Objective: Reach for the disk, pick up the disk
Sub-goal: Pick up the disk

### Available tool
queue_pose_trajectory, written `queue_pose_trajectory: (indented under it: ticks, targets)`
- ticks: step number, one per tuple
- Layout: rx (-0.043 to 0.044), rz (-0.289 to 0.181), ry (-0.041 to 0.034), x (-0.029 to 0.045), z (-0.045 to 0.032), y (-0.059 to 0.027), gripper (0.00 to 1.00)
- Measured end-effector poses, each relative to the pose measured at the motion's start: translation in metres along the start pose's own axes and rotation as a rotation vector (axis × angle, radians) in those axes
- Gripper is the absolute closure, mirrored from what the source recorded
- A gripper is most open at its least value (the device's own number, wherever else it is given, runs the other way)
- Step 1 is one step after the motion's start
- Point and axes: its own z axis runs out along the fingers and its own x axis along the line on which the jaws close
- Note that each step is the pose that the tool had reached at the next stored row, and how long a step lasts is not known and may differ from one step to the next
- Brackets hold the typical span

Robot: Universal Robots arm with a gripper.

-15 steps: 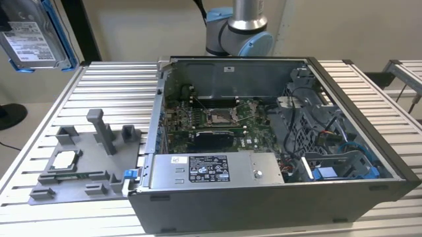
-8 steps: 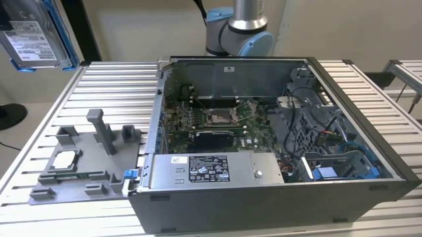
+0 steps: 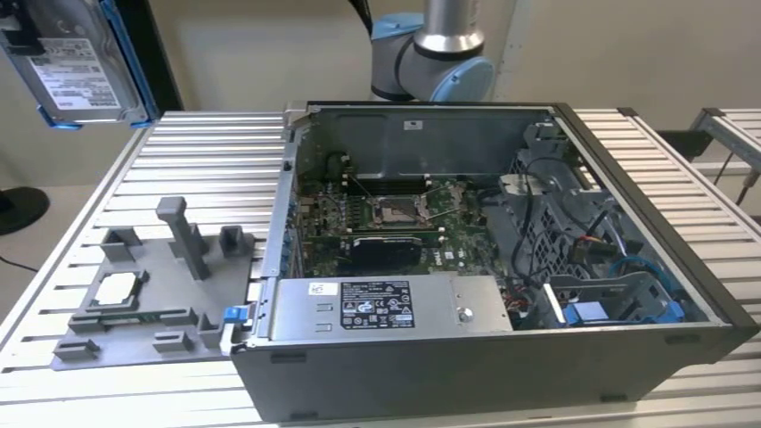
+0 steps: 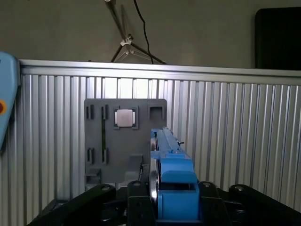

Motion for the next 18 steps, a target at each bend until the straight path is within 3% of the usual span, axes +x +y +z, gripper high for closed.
queue_pose_trajectory:
  ticks: [18]
  targets:
    - [0.0000,0.000,0.0000,0.0009,-0.0002,-0.0472,1.00]
